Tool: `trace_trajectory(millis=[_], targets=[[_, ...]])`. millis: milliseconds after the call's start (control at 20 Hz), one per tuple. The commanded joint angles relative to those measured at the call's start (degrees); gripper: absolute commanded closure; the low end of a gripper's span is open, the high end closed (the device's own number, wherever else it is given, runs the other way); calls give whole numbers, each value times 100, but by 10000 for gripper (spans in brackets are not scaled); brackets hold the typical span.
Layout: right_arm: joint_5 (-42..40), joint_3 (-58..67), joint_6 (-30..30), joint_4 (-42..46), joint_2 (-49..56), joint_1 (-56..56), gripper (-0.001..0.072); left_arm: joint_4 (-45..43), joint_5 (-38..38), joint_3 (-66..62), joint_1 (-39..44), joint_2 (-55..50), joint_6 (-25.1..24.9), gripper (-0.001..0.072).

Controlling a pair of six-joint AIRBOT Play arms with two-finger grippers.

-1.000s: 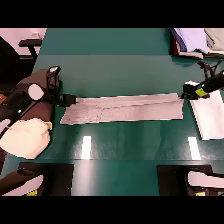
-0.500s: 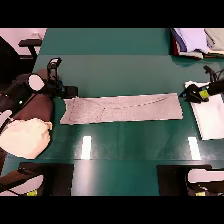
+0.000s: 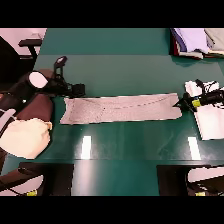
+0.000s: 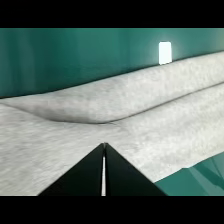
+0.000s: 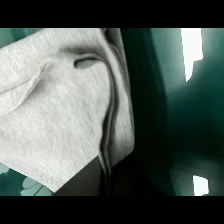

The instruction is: Fold the shirts.

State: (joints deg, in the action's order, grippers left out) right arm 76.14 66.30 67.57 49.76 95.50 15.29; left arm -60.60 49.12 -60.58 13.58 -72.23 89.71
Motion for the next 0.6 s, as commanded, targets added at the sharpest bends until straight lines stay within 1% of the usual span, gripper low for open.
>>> trace_trajectory(millis=[0, 50, 250, 450, 550], targets=[[-219, -15, -234, -289, -208, -188, 700, 262, -289, -55, 450, -358, -13, 682], [-168, 44, -236, -275, -380, -188, 700, 361, -317, -205, 588, -588, -15, 682], [448, 809, -177, -389, -1115, -376, 700, 581, -299, -1294, 1147, -1725, -15, 682], [649, 1705, 337, -402, -1694, -1075, 700, 597, -144, -2321, 1790, -2736, -17, 682], [660, 2004, 437, -678, -1825, -1419, 700, 608, -127, -2632, 2013, -3091, -15, 682]])
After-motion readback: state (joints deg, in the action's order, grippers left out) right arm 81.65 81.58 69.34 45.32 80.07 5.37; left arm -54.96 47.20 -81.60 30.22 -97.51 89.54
